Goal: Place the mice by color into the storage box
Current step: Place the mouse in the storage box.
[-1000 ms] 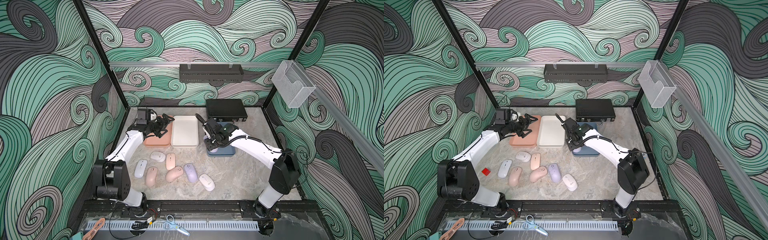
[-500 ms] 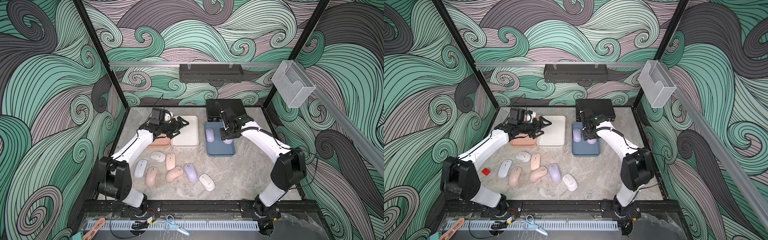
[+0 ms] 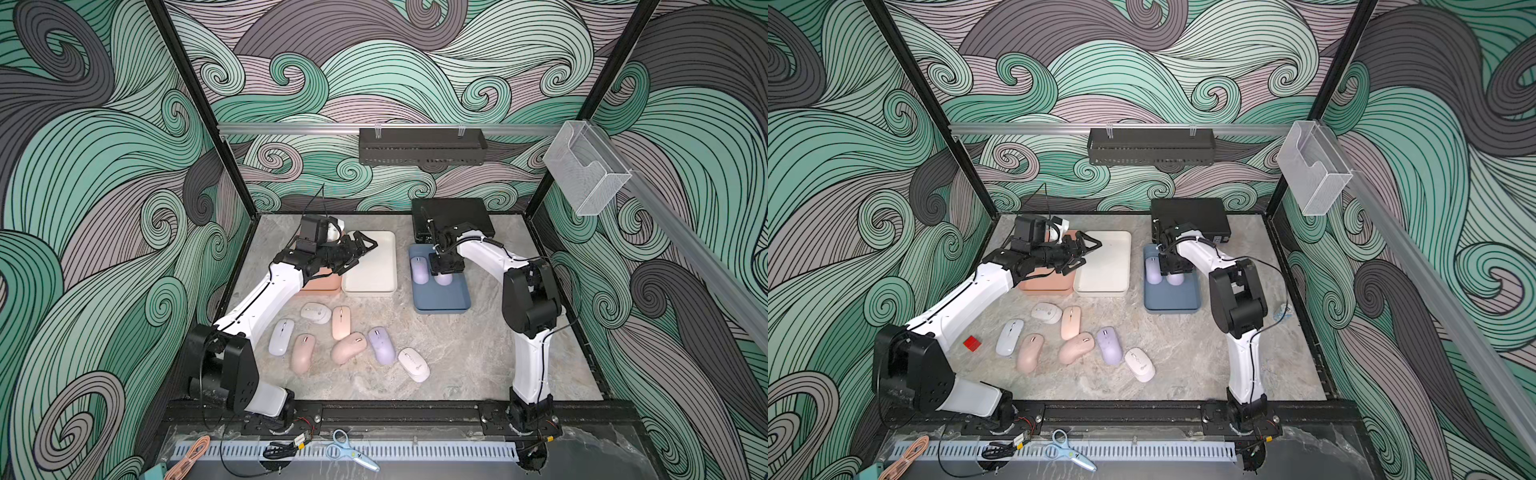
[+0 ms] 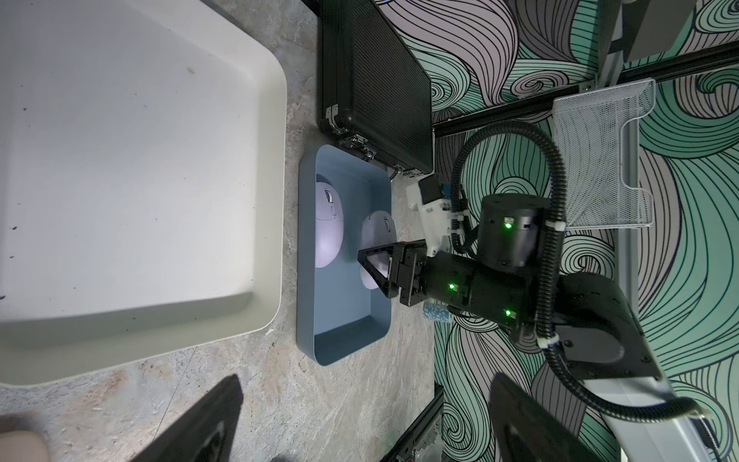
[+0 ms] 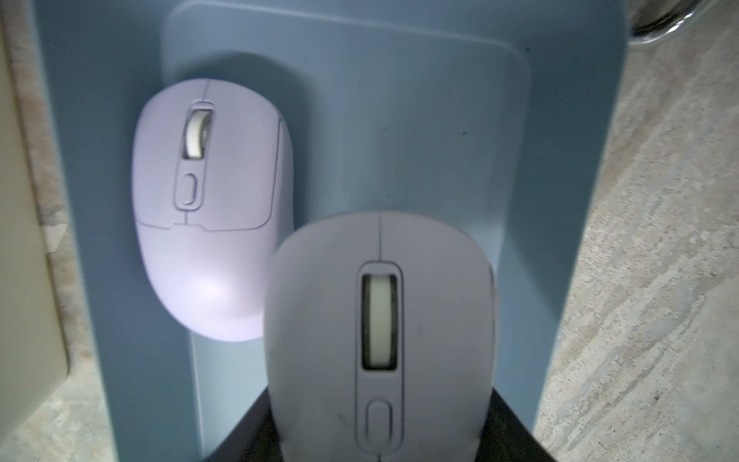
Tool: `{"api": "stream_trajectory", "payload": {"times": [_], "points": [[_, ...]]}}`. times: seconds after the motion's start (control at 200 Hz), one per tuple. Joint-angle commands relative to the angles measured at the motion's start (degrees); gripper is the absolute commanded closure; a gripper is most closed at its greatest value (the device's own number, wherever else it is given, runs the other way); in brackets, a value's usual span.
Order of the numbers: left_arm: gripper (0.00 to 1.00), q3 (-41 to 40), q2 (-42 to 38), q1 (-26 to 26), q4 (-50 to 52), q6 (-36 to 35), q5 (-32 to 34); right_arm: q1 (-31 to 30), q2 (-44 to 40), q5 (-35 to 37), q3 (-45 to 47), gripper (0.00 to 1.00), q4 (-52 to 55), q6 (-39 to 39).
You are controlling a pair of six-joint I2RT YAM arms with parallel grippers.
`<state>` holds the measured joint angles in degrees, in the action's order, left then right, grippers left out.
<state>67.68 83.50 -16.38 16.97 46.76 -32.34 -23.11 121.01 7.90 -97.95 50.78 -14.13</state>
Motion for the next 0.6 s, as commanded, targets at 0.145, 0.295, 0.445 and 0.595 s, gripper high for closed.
{"api": "stream_trajectory", "payload": {"times": [0.145,0.295,0.445,0.595], "points": [[0.05,1.49,-0.47,-0.14,1.69,-1.93,0.91,2.53,4.05,-2.92,-5.16,0.43,0.03,-0.46],[0.05,1.57,-0.35,-0.01,1.74,-1.85,0.70,3.23,5.73,-4.08,-6.90,0.42,0.66,1.29],[0.05,1.58,-0.04,-0.01,1.75,-1.85,0.69,3.85,7.16,-4.66,-7.58,0.42,1.06,1.56],[0.05,1.73,0.45,0.06,1.85,-1.91,0.52,4.12,7.83,-6.07,-8.05,0.42,1.03,1.66]]}}
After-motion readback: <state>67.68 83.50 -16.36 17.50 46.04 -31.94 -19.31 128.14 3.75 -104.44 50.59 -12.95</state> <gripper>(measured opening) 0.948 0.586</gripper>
